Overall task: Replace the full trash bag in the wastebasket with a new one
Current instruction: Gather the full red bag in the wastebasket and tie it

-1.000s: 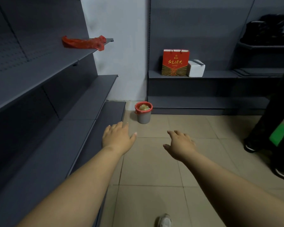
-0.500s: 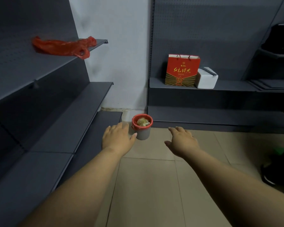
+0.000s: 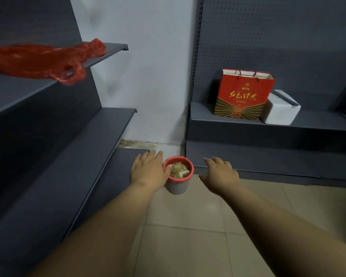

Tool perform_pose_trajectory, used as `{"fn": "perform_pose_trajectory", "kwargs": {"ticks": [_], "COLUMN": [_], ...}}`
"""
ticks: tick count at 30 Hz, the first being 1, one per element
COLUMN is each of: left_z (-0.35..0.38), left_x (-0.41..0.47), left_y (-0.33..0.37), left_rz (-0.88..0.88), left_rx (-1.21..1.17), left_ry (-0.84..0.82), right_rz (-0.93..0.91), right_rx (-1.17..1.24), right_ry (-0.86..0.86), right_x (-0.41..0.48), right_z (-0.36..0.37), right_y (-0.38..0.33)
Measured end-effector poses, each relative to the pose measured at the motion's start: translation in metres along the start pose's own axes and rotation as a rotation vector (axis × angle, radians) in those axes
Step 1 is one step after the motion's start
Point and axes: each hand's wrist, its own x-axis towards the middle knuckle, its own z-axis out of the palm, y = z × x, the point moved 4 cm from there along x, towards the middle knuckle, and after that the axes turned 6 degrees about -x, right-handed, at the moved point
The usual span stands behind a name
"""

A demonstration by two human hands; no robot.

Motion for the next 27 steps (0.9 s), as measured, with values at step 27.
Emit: {"fn": "perform_pose_trajectory", "kwargs": {"ticks": [27], "left_z": [0.180], "left_x": [0.406], "left_y": [-0.035], "left_rz": [-0.357], "left_rx": [-0.130], "left_ry": [-0.141], "right_rz": [-0.205], "right_rx": [-0.069], "right_ry": [-0.237], "right_x": [0.492], "right_z": [0.089], "right_y": [0.041]}}
